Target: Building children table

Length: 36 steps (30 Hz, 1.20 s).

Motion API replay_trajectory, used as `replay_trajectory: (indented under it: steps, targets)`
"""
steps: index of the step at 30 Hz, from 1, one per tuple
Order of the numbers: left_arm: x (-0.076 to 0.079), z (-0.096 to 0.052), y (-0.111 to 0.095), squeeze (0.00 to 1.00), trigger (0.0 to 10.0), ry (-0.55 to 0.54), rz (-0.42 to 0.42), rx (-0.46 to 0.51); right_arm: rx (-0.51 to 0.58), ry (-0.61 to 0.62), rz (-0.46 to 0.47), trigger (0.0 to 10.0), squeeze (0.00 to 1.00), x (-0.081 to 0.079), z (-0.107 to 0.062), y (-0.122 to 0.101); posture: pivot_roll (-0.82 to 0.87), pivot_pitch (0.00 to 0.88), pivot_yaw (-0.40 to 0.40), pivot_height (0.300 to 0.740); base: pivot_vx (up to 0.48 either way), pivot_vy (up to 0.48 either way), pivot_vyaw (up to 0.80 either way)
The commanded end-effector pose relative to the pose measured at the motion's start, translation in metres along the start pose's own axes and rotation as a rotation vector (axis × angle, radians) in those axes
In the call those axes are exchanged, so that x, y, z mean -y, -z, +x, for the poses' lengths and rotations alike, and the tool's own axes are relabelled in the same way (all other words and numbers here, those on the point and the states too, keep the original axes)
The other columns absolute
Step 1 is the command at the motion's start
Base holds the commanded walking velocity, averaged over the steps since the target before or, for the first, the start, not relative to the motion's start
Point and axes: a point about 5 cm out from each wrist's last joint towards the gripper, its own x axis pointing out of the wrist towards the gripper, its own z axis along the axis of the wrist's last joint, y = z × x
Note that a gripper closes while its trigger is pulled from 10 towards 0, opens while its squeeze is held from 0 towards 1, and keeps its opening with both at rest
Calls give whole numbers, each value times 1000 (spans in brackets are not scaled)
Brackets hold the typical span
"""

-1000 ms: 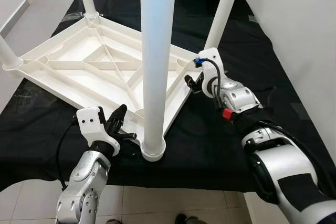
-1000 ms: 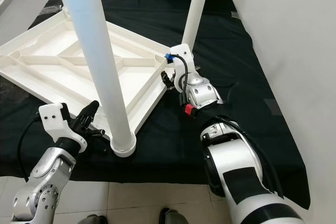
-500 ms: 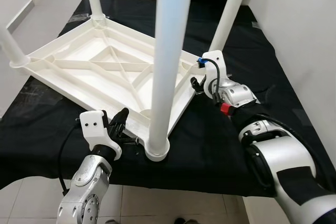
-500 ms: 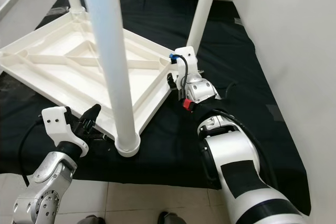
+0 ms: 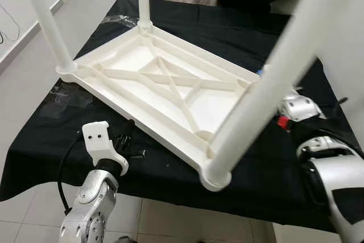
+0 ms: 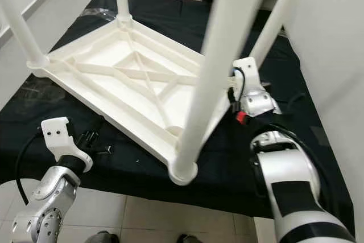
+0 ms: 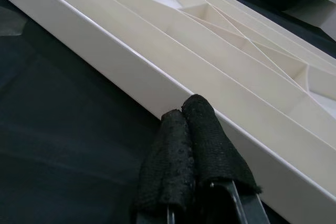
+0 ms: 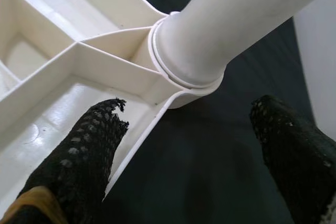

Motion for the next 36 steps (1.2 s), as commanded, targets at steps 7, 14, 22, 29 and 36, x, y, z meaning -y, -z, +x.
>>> replay_trajectory:
  steps: [7, 14, 22, 29, 36]
  targets:
    - [-1, -1, 3, 0, 10000, 0, 4, -21, -218, 116, -54, 10000, 0, 38, 6, 57, 46, 146, -107, 740, 0, 0, 0]
    - [0, 0, 3, 0, 10000, 1, 4, -18, -227, 173, -76, 10000, 0, 57, 5, 62, 46, 144, -112, 740, 0, 0, 0]
    - [-2, 2, 0, 0, 10000, -11, 29, -16, -111, 62, 21, 10000, 0, 34, 5, 41, 37, 143, -102, 740, 0, 0, 0]
    - [-4, 4, -3, 0, 10000, -12, 69, -9, 340, -78, 170, 10000, 0, 16, -12, 11, 11, 146, -76, 740, 0, 0, 0]
    - [-3, 7, -3, 0, 10000, 6, 96, -14, 596, -289, 353, 10000, 0, 30, -45, 18, -19, 147, -51, 740, 0, 0, 0]
